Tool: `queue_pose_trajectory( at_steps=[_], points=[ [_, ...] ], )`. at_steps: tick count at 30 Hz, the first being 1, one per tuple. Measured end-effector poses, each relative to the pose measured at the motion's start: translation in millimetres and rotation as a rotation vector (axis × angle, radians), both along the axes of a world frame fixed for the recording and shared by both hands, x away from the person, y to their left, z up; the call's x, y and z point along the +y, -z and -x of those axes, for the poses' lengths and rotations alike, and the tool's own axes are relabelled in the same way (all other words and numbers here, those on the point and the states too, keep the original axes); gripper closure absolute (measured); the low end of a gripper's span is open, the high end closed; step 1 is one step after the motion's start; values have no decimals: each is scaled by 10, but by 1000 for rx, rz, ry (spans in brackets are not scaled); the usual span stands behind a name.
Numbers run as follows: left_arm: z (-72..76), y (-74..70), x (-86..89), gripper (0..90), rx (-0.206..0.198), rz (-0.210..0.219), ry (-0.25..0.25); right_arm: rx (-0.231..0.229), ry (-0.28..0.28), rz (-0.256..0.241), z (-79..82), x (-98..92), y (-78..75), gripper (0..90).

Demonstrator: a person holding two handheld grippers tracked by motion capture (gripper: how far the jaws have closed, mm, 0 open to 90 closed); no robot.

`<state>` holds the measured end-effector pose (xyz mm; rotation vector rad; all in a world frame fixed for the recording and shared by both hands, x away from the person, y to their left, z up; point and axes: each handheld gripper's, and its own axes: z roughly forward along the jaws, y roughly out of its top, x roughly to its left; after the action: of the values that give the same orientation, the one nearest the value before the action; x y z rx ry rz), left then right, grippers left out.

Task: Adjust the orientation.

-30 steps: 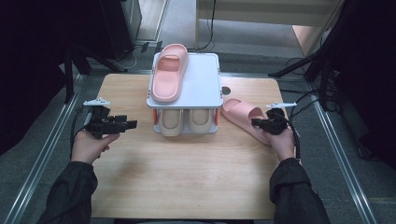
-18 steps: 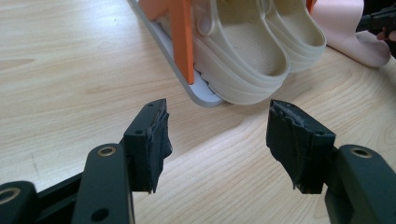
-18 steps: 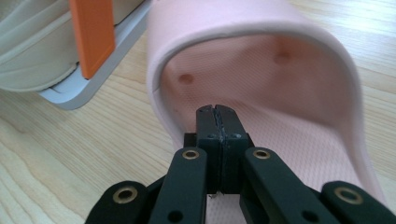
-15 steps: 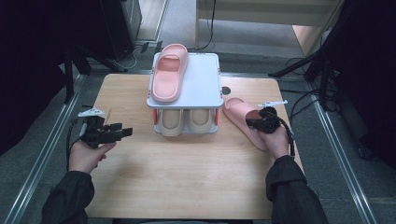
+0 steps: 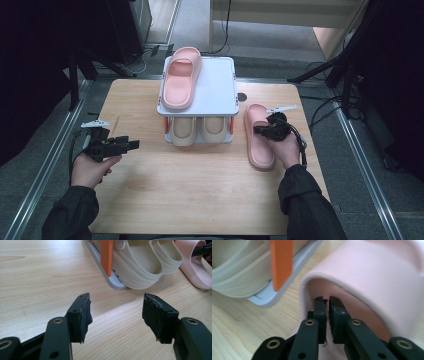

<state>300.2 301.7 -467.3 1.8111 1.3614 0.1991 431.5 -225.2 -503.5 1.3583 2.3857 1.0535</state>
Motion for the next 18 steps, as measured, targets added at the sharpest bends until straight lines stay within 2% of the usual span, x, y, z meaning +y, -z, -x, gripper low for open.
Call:
queue_pose_trajectory(
  at_steps=[3, 7, 12, 14, 17, 18],
  points=[
    [-13, 2, 8, 399, 4, -3, 1, -32, 5, -65, 75, -65, -129, 816],
    [-41, 9, 18, 399, 5, 0, 4, -74, 8, -94, 186, -154, -241, 788],
    [-75, 2, 9, 399, 0, 19, 10, -102, 33, -112, 261, -269, -282, 753],
    [-91, -10, -2, 398, 1, 30, 15, -116, 48, -112, 265, -314, -278, 705],
    [-121, -6, -24, 397, 6, 19, 22, -132, 83, -99, 272, -363, -265, 576],
    [-132, 4, -30, 397, 9, 16, 25, -135, 93, -95, 272, -379, -256, 567]
  ],
)
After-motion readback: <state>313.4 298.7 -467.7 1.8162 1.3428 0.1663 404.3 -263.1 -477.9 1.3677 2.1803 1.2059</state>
